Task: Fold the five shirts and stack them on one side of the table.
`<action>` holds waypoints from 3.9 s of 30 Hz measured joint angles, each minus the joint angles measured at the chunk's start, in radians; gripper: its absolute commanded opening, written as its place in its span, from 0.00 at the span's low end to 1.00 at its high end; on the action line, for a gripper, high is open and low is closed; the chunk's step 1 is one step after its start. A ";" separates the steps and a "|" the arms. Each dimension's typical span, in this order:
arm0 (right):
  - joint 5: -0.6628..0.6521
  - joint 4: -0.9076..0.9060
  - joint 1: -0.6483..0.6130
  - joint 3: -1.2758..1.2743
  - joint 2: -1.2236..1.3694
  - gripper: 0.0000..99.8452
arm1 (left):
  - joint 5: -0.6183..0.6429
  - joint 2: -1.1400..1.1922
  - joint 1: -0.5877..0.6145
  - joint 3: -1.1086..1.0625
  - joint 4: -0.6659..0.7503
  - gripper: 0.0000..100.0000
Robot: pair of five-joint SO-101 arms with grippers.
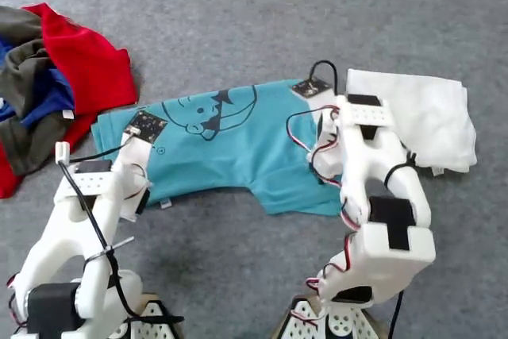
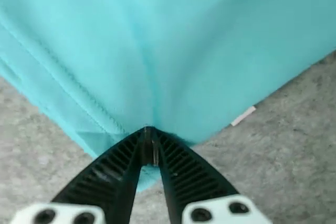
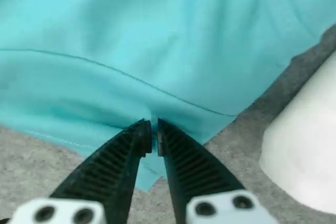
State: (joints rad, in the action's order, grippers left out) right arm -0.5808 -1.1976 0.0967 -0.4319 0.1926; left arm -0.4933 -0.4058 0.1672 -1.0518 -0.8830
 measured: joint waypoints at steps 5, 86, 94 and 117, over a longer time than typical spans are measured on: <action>-0.005 0.011 0.046 0.014 0.066 0.04 | -0.071 0.006 0.061 0.043 0.000 0.03; 0.285 -0.446 -0.203 2.031 1.048 0.04 | 0.273 1.356 0.103 1.809 -0.167 0.03; 0.430 -0.272 -0.184 2.056 1.221 0.04 | 0.431 1.715 0.285 2.496 -0.377 0.03; 0.471 -0.272 -0.120 2.062 1.209 0.04 | 0.436 1.349 0.222 2.667 -0.865 0.03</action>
State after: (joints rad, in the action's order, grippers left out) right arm -0.1097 -1.4691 -0.0230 1.6303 1.4016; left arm -0.0575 0.9429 0.3897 1.6149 -1.7484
